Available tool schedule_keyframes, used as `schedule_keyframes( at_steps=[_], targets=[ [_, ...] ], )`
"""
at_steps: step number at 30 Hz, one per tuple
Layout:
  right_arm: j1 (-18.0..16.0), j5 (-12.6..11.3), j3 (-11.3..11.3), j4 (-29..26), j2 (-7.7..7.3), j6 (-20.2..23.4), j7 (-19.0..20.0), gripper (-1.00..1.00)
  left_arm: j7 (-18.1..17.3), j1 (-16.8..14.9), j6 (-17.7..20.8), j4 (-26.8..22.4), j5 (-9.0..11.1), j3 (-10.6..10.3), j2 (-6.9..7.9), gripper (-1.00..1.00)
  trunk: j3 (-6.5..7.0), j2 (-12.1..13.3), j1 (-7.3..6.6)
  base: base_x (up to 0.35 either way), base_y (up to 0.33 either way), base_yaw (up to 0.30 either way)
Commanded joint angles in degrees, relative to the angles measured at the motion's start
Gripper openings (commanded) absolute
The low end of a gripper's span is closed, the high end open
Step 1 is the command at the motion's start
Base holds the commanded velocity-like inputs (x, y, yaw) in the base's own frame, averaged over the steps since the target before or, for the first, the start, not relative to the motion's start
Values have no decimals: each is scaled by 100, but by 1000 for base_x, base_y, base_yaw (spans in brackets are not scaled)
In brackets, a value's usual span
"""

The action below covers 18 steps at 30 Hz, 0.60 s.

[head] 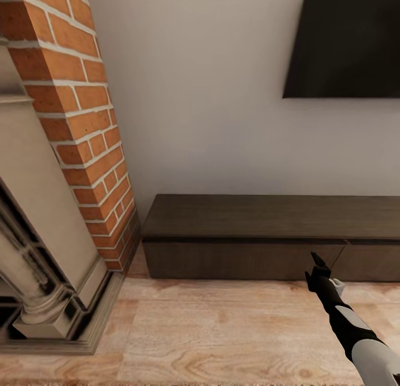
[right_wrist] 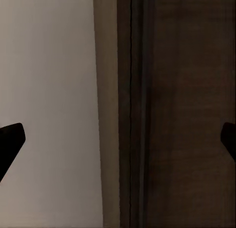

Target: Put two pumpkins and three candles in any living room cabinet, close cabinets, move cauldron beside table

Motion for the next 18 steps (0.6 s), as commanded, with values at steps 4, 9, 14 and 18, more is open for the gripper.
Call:
schedule_keyframes(
  at_steps=[4,9,14,18],
  targets=[
    [-10,-27,-8,-45,-37,89,-13,100,0,-1,35,-5,22,4,-3,100,-93,-8,9,0,0,0],
    [-11,-14,-2,-111,-45,124,-17,100,-32,-1,23,-4,5,4,-7,100,-115,-9,12,0,0,0],
    [-5,-11,-1,-126,-43,137,-14,100,-416,-1,-201,238,-89,7,-15,100,-115,-9,12,46,-32,0],
    [-4,-10,-1,-126,-41,147,-26,100,-631,-1,-476,414,-175,11,-13,100,-115,-9,12,191,-140,0]
  ],
)
